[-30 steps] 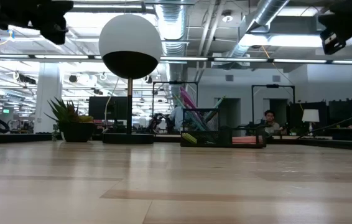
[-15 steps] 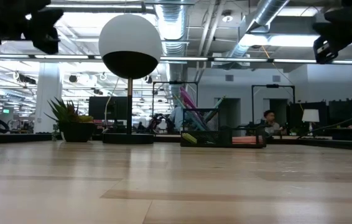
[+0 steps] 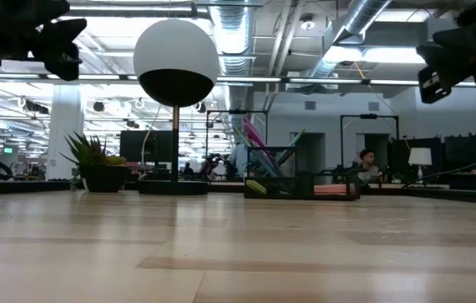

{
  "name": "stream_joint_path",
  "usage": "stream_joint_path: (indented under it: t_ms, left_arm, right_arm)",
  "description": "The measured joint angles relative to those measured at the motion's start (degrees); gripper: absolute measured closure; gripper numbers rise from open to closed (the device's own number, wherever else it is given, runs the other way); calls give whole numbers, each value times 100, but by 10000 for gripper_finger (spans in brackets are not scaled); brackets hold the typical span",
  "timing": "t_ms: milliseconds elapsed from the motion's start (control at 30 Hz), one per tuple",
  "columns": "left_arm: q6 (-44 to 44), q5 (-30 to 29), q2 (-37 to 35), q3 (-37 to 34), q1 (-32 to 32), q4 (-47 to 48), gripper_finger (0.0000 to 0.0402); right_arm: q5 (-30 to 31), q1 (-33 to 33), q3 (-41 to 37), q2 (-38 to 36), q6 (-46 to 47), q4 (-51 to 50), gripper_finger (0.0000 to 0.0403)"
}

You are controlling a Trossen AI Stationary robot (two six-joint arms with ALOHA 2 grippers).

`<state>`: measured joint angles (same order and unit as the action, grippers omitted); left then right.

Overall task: Pick and place office supplies into organizer
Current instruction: Return to Home Position

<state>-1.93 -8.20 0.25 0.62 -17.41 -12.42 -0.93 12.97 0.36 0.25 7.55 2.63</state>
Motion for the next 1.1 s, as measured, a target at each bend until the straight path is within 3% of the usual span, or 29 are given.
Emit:
stream_joint_path:
  t_ms: [367,1100]
  left_arm:
    - [-66,-298,2,-2,0,880,276]
    - [-51,-306,50,-4,0,892,276]
  right_arm:
    - [81,11,0,6,266,44,301]
    - [85,11,-4,8,448,38,301]
